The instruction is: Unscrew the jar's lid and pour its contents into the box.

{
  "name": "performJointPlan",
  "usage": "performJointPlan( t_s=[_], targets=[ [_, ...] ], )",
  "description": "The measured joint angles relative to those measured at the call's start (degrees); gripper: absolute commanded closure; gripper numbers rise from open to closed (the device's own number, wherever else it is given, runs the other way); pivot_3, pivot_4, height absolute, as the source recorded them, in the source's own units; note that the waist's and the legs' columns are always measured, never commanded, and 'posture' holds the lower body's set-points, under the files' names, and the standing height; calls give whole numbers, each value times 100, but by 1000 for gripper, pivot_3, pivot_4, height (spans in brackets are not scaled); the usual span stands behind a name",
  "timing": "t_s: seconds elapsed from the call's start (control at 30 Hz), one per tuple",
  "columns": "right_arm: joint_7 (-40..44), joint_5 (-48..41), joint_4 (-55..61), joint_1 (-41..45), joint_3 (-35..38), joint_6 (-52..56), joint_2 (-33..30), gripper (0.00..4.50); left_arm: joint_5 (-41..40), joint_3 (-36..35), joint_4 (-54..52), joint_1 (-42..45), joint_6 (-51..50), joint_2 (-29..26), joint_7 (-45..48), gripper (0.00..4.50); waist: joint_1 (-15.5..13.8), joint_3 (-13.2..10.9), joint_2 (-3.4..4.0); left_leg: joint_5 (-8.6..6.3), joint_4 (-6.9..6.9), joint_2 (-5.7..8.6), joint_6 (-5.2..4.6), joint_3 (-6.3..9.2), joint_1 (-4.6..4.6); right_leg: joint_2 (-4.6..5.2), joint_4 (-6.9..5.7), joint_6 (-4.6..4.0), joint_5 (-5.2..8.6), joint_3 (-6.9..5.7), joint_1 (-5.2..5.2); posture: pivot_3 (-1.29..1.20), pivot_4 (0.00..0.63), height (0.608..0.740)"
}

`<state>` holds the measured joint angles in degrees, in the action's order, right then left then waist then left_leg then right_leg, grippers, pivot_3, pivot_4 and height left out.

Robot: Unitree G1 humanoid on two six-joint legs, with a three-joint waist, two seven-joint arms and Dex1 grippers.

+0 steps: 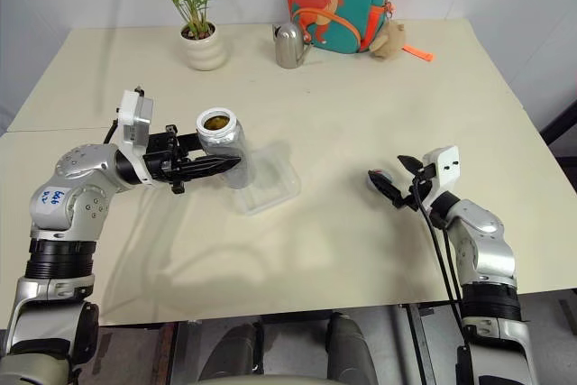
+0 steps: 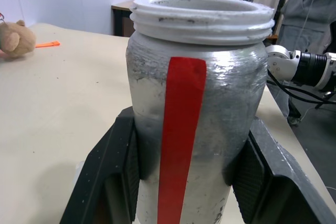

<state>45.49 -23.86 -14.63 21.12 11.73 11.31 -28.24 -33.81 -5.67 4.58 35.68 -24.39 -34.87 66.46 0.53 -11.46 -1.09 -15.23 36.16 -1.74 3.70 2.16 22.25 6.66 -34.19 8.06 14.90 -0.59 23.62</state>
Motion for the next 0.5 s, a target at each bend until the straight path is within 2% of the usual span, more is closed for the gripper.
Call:
performJointPlan(
  t_s=[0.1, 0.27, 0.37, 0.5],
  targets=[
    [136, -197, 471, -60, 2, 198, -136, 33, 31, 2, 74, 9, 8, -2, 13, 2621, -9, -1, 1, 0, 1, 0, 0, 0, 1, 0, 0, 1, 0, 0, 0, 0, 150, 740],
    [597, -1093, 1983, 38, -1, 1352, -840, 33, 320, -11, 432, 302, 247, -73, -137, 2621, -40, -1, 1, 0, 1, -1, 0, 1, -3, 0, 9, 1, 0, -1, -5, 0, 150, 740],
    [676, -1442, 2501, 415, -89, 1976, -1068, 33, 653, 15, 867, 564, 559, -112, -219, 2621, -30, -1, 1, -1, 6, -1, -1, 0, -4, -1, 22, -2, -3, -1, -6, 0, 150, 740],
    [678, -1469, 2703, 920, -376, 2241, -1116, 33, 1126, 156, 1540, 1161, 928, -208, -268, 2621, -43, -2, 0, 0, 8, -1, -1, 1, -3, -2, 21, -1, -4, -1, -6, 0, 150, 740]
  ],
)
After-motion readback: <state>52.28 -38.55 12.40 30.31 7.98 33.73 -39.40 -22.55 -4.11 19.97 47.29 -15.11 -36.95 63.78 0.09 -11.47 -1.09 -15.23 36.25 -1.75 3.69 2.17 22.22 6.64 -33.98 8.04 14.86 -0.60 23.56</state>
